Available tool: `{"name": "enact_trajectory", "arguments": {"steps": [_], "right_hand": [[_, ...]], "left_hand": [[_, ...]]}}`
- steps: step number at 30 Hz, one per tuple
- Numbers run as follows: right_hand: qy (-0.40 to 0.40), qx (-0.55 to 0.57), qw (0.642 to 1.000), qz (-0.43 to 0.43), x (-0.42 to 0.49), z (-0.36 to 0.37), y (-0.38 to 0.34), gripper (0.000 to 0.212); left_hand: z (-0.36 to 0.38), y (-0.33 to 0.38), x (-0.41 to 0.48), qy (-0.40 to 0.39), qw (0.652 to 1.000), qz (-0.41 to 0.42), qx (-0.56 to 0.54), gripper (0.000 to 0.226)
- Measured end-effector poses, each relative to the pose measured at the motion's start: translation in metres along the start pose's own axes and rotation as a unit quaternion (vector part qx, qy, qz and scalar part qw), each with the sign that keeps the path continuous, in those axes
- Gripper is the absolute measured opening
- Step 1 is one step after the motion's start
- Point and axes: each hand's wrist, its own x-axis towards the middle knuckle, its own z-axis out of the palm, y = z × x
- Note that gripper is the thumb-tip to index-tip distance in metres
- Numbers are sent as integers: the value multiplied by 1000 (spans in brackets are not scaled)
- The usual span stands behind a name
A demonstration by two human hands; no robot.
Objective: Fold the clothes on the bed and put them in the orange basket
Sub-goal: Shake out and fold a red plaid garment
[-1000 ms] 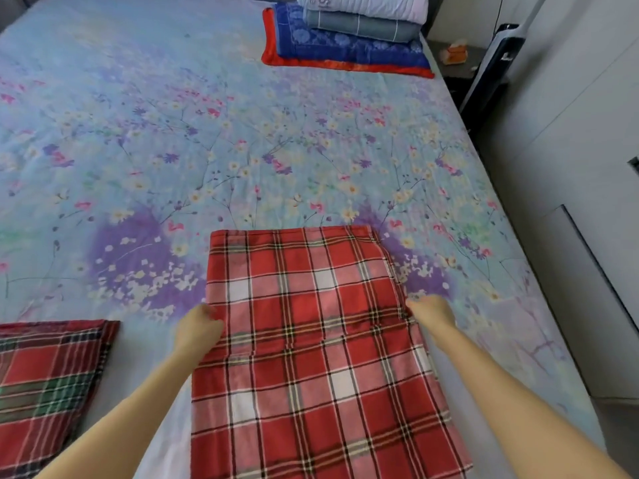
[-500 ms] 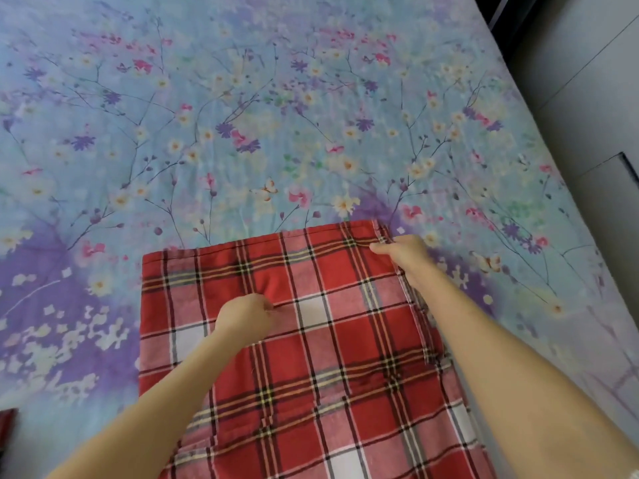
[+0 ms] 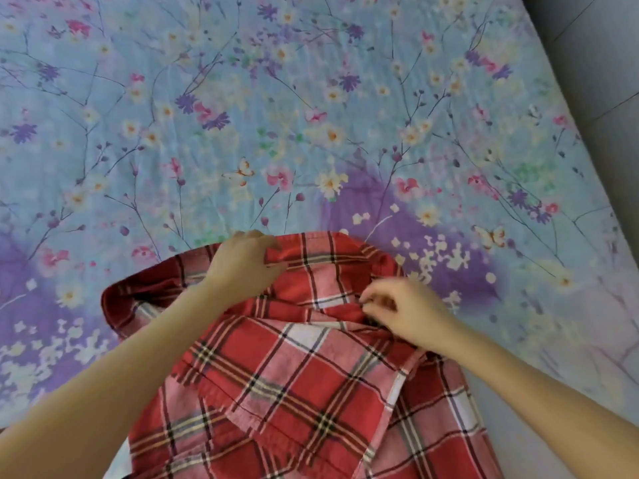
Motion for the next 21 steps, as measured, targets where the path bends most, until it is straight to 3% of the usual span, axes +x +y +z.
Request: {"name": "enact_trajectory", "arguments": {"steps": [2,4,7,10,13,15,17,19,21], "right_hand": [[150,-98,984,20,22,3,10,19],[172,-163,970,-54,33,10,14,23],[35,-265,943,-199,31,24,17,16],[-39,-344,910,-226,25,16,33,21],[41,-289,933,-213,32,-22,45,12],[155,-224,946,-175,40,-58,49,21],[210,-193,947,-145,48,-82,53,37],[190,-200,951,-137,57,-89,58,54],[105,-235,957,-136,67,-96,60,75]], "left_hand": [[13,9,5,-10,999,17,39,38],[27,23,10,-26,998,48,43,32],[42,41,6,-125,986,102,31,28],[48,37,1,-181,975,121,46,28],[43,26,0,-186,974,118,48,30],[33,21,-1,-196,974,104,49,34],[18,16,2,-206,975,74,37,32],[3,1,8,-217,975,37,29,29],[-19,-14,12,-264,964,-6,36,73]]}}
